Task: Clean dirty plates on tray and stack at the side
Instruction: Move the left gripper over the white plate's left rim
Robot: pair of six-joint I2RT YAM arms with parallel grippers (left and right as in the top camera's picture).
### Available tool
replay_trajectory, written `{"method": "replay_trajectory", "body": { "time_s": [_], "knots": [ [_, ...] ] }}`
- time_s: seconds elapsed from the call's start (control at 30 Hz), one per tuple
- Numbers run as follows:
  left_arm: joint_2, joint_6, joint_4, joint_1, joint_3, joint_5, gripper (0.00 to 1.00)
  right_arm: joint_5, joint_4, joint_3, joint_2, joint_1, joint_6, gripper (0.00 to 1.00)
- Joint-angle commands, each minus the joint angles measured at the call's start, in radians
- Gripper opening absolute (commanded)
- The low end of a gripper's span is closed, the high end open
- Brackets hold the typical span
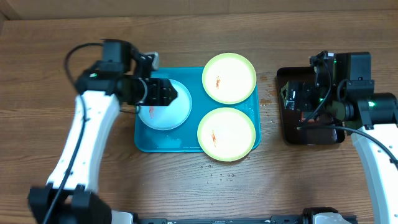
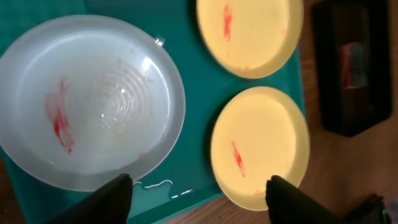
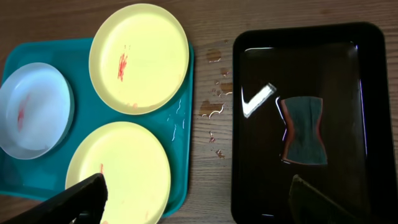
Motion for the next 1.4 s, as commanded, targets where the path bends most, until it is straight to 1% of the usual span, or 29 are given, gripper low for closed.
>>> {"method": "replay_trajectory", "body": {
  "time_s": [0.0,0.13,0.27,0.4,0.57,0.7,0.8,0.87,1.17,1.37],
  "knots": [
    [0.058,-0.142,0.001,-0.086,0.021,-0.167,0.66,-0.007,0.000,0.030,0.009,0.002,0.004,0.93],
    [0.112,-0.253,0.006,-0.174,0.021,-0.314,0.62,-0.007,-0.001,0.030,0.022,0.002,0.005,0.89],
    [0.150,-0.344,0.010,-0.212,0.021,-0.372,0.54,-0.007,-0.004,0.029,0.032,0.002,0.013,0.87],
    [0.188,-0.383,0.016,-0.226,0.021,-0.415,0.51,-0.007,-0.003,0.029,0.035,0.002,0.013,0.87],
    [0.241,-0.371,0.019,-0.226,0.021,-0.409,0.50,-0.007,-0.004,0.029,0.035,0.002,0.013,0.87],
    [0.261,-0.316,0.022,-0.226,0.021,-0.347,0.52,-0.007,-0.004,0.029,0.035,0.002,0.013,0.87],
    [0.262,-0.230,0.042,-0.226,0.021,-0.280,0.55,-0.007,-0.004,0.028,0.035,0.002,0.012,0.87],
    [0.262,-0.204,0.054,-0.226,0.021,-0.258,0.56,-0.007,-0.004,0.028,0.035,0.002,0.012,0.87],
    [0.268,-0.195,0.094,-0.226,0.021,-0.264,0.55,-0.006,-0.004,0.028,0.035,0.002,0.012,0.87],
    [0.284,-0.206,0.153,-0.245,0.021,-0.336,0.54,-0.006,-0.004,0.028,0.035,0.002,0.012,0.87]
  ]
}}
